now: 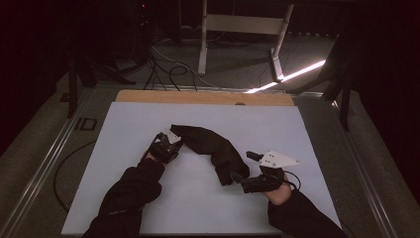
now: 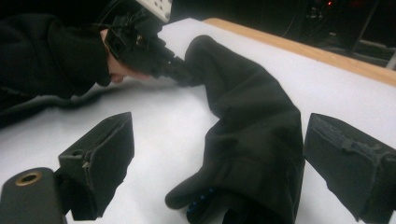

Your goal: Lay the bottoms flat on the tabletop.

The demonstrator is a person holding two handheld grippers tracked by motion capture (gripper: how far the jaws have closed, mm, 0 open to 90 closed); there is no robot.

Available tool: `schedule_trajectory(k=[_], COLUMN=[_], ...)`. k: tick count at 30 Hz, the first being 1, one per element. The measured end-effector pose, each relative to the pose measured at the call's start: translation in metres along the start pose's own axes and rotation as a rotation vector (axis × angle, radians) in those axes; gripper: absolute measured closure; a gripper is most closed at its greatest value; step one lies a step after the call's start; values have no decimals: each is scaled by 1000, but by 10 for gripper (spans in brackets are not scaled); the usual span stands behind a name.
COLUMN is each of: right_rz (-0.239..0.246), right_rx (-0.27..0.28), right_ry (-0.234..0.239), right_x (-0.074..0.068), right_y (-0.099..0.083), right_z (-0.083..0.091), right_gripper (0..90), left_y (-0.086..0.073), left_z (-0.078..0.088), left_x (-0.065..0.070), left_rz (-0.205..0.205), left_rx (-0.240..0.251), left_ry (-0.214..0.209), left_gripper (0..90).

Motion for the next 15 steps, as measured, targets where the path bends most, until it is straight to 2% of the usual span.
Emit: schedule_trajectory(k=[5,6,8,10,12,14,15], right_rz=[-1,-6,-4,-14,-13,-19,-22], right_rx=[-14,-11,-10,-13,-14,-29,-33], right_ry=[-3,2,0,-7,-4,-8,-12], right_x=[0,0,1,3,3,7,9], right_y=[-6,-7,-8,-11,-12,-20,-23], right_z=[2,4,6,9,10,15,17], right_gripper=[93,93,93,93,93,92,93], left_y=[0,-2,-2,-5,-5,-13,-17], left_z=[6,10,12,21,21,40,44], left_x=[3,7,9,19,19,37,41], left_rz=[-9,-26,-28,-38,-38,-68,-86], left_rx=[2,3,3,6,6,12,8], left_ry=[-23,-46,-56,-102,-102,-173,-182], left_gripper=[811,812,815,817,819,819,820])
Point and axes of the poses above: each handheld gripper's, and its own axes: z roughly backward along the jaws, y roughly out of its top, x roughly to its right, the point moved 10 cm from there along -z, roughly forward along the jaws, and after that the axes turned 5 degrees about -x, right-handed, at the moved point
